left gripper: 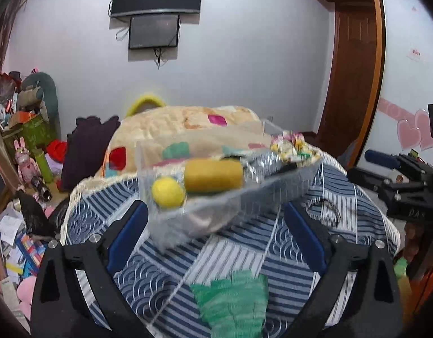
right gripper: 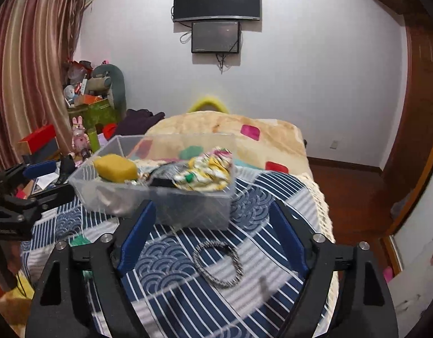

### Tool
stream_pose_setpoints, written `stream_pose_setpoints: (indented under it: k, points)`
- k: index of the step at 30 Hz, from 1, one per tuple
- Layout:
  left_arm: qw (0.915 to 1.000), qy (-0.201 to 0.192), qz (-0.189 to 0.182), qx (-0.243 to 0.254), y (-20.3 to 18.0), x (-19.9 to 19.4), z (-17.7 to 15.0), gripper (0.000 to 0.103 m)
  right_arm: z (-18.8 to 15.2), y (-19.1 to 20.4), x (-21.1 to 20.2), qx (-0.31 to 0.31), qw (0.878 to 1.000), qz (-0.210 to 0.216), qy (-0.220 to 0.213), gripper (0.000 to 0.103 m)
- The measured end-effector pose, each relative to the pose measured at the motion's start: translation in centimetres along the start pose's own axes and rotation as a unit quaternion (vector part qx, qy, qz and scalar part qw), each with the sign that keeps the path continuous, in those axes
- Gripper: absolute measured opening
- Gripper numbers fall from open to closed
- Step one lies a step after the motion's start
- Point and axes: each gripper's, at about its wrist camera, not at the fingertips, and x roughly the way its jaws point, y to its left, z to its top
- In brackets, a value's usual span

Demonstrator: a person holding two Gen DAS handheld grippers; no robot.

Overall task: Organize soft objects
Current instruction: 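Grasp the green knit glove with the left tool while the right tool grasps the beaded bracelet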

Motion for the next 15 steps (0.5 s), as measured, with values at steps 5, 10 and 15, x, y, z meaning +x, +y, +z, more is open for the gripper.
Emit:
stream_pose_setpoints:
  k: [5,10,15]
  points:
    - [0.9989,0.047,-0.007,-0.004,0.2,0.4,-2.8,0.100,-1.8,-0.5,0.5,-0.005,1.000,-0.009,0.028,0.081]
    - [0.9965,0.083,-0.008,-0.009,0.3,1.5,-5.2,0.100,-3.8,-0.8,2.0,-0.005,0.998,-0.004,0.065,0.081]
    - [0.9934,0.112,-0.025,-0.012,-0.1,2.0,-7.4,0.100,-5.1,-0.7,3.5,0.003,0.996,0.010,0.092,0.081]
